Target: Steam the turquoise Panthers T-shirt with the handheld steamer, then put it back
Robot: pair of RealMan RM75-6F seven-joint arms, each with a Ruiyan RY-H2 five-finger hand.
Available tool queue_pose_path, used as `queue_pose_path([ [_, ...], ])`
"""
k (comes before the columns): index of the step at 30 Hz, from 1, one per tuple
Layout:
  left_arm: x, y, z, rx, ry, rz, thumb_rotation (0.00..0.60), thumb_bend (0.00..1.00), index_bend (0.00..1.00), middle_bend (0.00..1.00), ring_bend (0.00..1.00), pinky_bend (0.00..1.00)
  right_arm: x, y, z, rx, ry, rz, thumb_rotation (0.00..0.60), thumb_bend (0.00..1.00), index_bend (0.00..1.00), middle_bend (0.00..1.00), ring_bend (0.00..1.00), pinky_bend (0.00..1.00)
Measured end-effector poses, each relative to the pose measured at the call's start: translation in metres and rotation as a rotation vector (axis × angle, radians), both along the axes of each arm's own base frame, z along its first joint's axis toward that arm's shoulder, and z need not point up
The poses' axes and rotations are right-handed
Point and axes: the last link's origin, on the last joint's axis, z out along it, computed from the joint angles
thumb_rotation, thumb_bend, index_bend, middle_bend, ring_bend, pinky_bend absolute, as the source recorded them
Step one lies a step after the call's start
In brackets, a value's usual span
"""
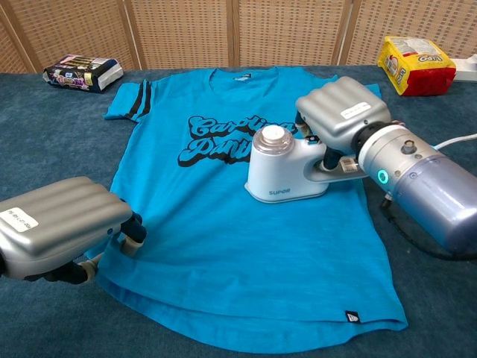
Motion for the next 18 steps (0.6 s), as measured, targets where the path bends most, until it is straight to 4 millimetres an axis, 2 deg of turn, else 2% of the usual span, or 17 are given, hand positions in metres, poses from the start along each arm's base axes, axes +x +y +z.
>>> queue_pose_path([
  [12,-0.001,-0.001,-0.002,-0.002,0.008,0.010,0.600,0.48,0.66,0.51,0.45,0.58,-0.010,-0.020,0.007,-0.039,0.008,-0.035,0.600,0.27,0.78,0.77,0.80,0.73],
  [18,0.001,-0.001,-0.003,-0.003,0.007,0.008,0.599,0.48,0.66,0.51,0.45,0.58,-0.016,-0.020,0.008,-0.036,0.010,-0.045,0.600,0.27,0.78,0.77,0.80,0.73],
])
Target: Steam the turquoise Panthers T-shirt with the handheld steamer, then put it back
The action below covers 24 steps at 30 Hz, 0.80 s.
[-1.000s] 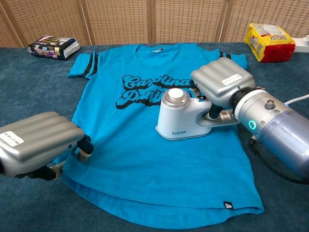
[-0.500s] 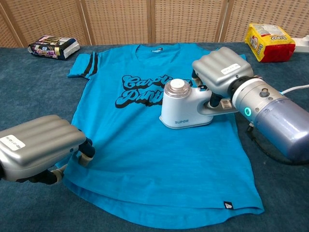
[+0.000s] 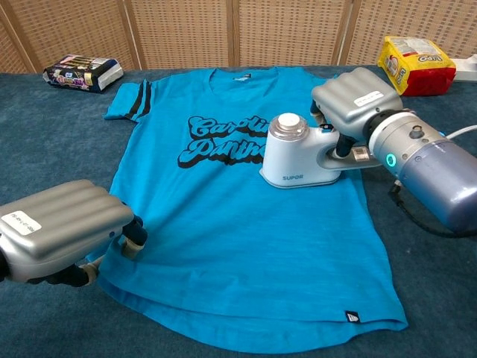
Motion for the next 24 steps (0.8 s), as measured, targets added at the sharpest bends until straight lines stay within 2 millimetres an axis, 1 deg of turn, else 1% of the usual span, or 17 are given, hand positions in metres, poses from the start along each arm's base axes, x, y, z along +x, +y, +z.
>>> queue_pose_path([
  [7,0.001,0.000,0.000,0.001,0.000,-0.003,0.599,0.48,0.66,0.51,0.45,0.58,0.000,0.009,0.000,0.014,-0.007,0.016,0.600,0.27,0.78,0.77,0.80,0.73],
  [13,0.001,0.000,0.000,-0.002,0.000,-0.003,0.600,0.48,0.66,0.51,0.45,0.58,0.001,0.021,0.000,0.031,-0.007,0.036,0.600,0.27,0.78,0.77,0.80,0.73],
  [19,0.001,0.000,-0.001,-0.005,-0.002,-0.006,0.600,0.48,0.66,0.51,0.45,0.58,-0.001,0.038,0.000,0.063,-0.016,0.043,0.600,0.27,0.78,0.77,0.80,0.74],
  [24,0.001,-0.001,-0.003,-0.008,-0.003,-0.012,0.599,0.48,0.66,0.51,0.45,0.58,-0.005,0.050,0.000,0.084,-0.013,0.047,0.600,0.27,0.78,0.77,0.80,0.74],
])
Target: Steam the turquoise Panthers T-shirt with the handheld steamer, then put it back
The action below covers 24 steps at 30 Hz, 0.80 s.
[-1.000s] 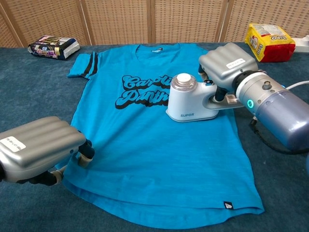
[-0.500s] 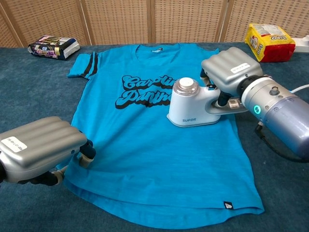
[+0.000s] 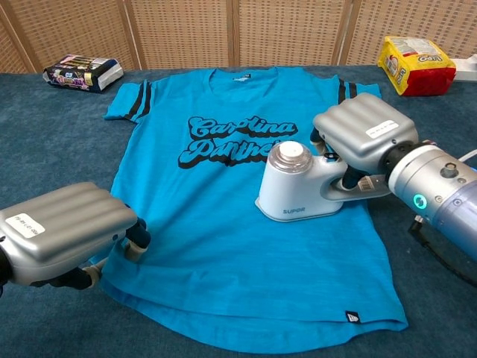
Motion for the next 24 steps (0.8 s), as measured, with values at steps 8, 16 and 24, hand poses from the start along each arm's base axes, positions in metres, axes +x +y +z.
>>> queue_pose_path([
  [8,0.000,0.000,0.001,0.005,0.001,0.002,0.600,0.48,0.66,0.51,0.45,0.58,0.001,-0.004,0.001,-0.017,0.002,0.014,0.600,0.27,0.78,0.77,0.80,0.73],
  [16,0.000,0.001,0.000,0.005,0.003,0.005,0.599,0.48,0.66,0.51,0.45,0.58,0.002,-0.018,0.001,-0.042,0.012,0.009,0.600,0.27,0.78,0.77,0.80,0.73],
  [24,-0.001,0.002,0.000,0.008,0.009,0.014,0.599,0.48,0.66,0.51,0.45,0.58,-0.003,-0.040,0.003,-0.074,0.015,-0.029,0.600,0.27,0.78,0.77,0.80,0.73],
])
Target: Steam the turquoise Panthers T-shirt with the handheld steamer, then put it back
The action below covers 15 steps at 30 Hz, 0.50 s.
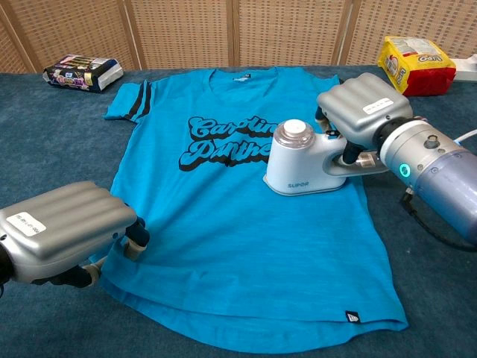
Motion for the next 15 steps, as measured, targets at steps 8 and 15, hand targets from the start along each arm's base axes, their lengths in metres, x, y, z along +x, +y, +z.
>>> queue_pose_path([
  [8,0.000,0.000,0.000,-0.001,0.002,0.004,0.600,0.48,0.66,0.51,0.45,0.58,-0.006,-0.016,0.001,-0.026,0.000,-0.034,0.600,0.27,0.78,0.77,0.80,0.73],
  [15,0.000,0.000,0.000,0.000,0.004,0.005,0.599,0.48,0.66,0.51,0.45,0.58,-0.011,-0.028,0.003,-0.050,0.002,-0.061,0.600,0.27,0.78,0.77,0.80,0.73],
])
